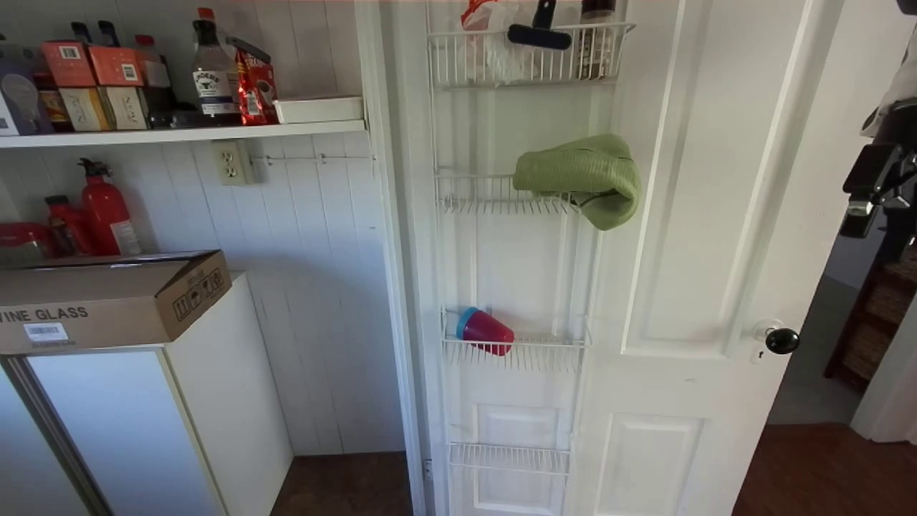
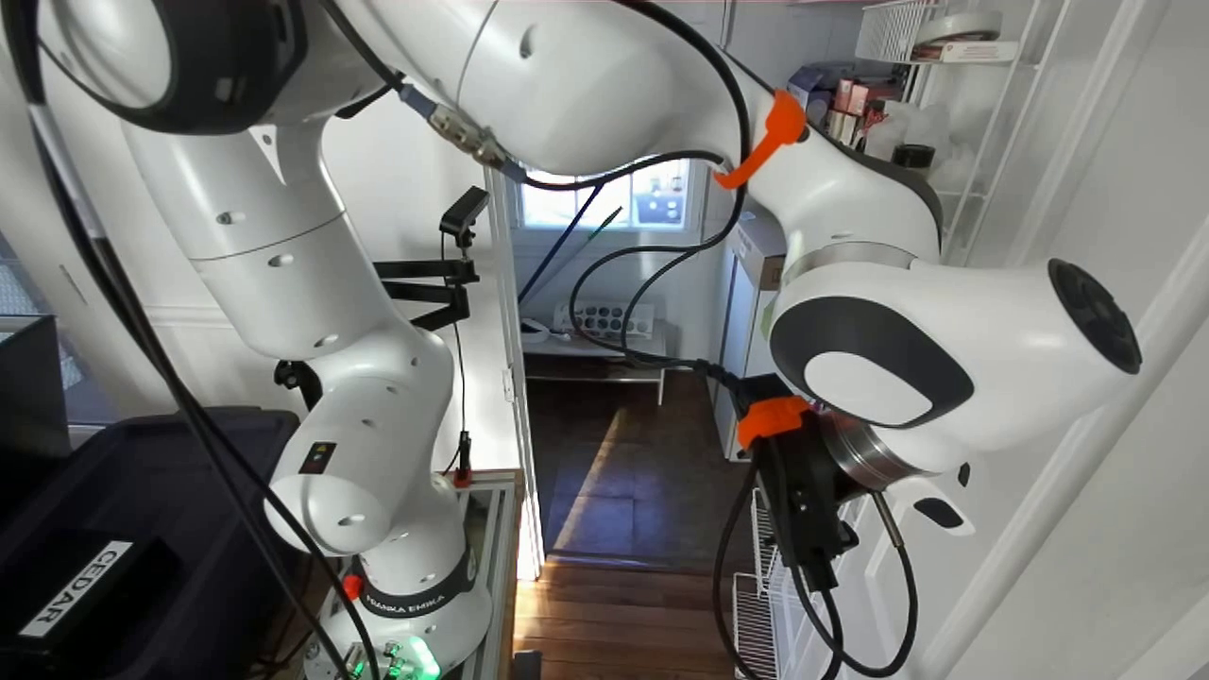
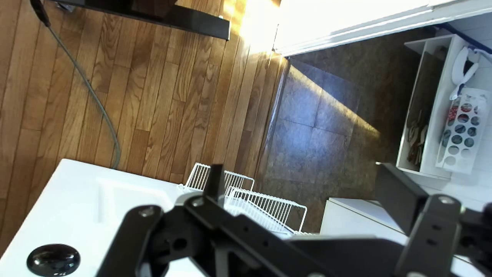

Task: Move the green towel to the top third rack

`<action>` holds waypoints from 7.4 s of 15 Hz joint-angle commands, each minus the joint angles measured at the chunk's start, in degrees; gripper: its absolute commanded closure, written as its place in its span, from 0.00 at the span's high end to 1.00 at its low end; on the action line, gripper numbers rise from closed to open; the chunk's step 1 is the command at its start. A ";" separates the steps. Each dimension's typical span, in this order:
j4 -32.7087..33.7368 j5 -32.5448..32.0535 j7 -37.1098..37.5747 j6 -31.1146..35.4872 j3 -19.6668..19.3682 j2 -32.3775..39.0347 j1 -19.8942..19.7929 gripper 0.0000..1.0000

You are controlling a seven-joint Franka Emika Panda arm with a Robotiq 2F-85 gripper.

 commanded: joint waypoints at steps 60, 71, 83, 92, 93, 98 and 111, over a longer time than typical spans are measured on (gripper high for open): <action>4.64 50.66 -12.36 -5.87 8.94 9.63 -0.34 0.04; 2.49 29.30 -3.01 -12.37 7.90 14.42 -1.73 0.04; 6.23 34.94 -10.83 -12.22 9.26 24.19 -1.64 0.04; 15.29 49.50 -23.00 -12.11 11.91 39.13 -2.75 0.04; 16.06 51.39 -23.99 -11.89 11.93 40.14 -2.77 0.04; 19.76 59.35 -28.87 -11.85 11.78 44.95 -2.78 0.04; 20.49 72.46 -29.40 -2.37 11.58 47.47 0.91 0.04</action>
